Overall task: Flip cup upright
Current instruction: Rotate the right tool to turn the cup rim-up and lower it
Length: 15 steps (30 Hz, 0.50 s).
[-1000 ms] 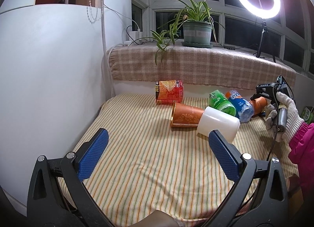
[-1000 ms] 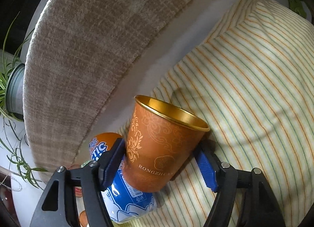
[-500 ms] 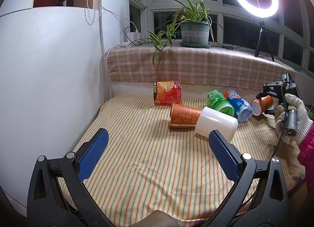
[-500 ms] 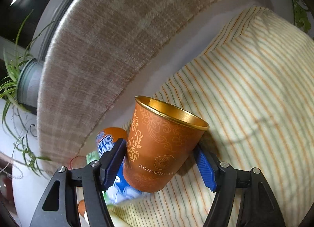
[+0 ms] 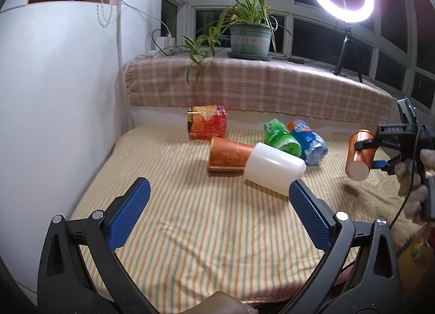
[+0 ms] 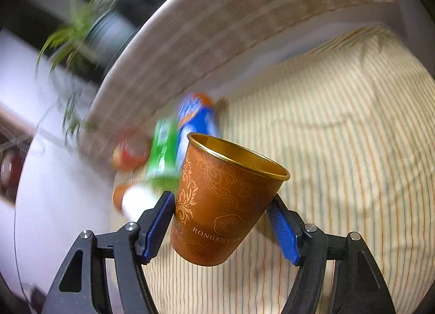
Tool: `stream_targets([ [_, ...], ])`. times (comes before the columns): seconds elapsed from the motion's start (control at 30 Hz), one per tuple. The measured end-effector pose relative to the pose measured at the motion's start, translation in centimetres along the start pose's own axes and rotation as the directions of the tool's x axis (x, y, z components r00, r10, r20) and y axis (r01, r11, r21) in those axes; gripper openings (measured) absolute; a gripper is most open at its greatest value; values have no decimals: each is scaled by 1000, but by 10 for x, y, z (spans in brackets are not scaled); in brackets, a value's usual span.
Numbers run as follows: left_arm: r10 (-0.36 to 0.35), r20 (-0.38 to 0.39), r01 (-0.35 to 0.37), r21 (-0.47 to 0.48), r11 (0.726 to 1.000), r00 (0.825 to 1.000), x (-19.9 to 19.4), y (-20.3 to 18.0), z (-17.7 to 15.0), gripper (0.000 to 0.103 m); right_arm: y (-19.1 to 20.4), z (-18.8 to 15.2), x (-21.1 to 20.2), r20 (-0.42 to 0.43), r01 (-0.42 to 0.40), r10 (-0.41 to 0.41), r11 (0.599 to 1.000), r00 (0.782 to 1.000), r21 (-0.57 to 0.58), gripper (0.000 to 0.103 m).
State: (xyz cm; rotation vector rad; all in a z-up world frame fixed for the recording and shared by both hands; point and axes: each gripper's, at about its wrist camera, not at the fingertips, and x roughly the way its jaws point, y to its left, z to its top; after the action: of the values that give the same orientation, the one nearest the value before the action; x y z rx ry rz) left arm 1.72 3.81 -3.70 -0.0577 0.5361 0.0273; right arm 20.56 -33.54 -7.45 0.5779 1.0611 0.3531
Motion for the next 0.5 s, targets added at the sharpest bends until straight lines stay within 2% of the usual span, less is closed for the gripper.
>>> stream_targets([
  [0.2,-56,-45,55,-9,998,997,5,-6,-2,103,23,-33,13,-158,-39,17,990,987,-135,72],
  [0.33,-83,-65,83,-4,997,994,6,-13,-4,103,35,-57,25,-213,-34,-17,972,977,-233,72],
  [0.5,-121,-94,120,-16,993,988,8,-18,-4,103,49,-78,44,-268,-55,-25,956,963,-290,72],
])
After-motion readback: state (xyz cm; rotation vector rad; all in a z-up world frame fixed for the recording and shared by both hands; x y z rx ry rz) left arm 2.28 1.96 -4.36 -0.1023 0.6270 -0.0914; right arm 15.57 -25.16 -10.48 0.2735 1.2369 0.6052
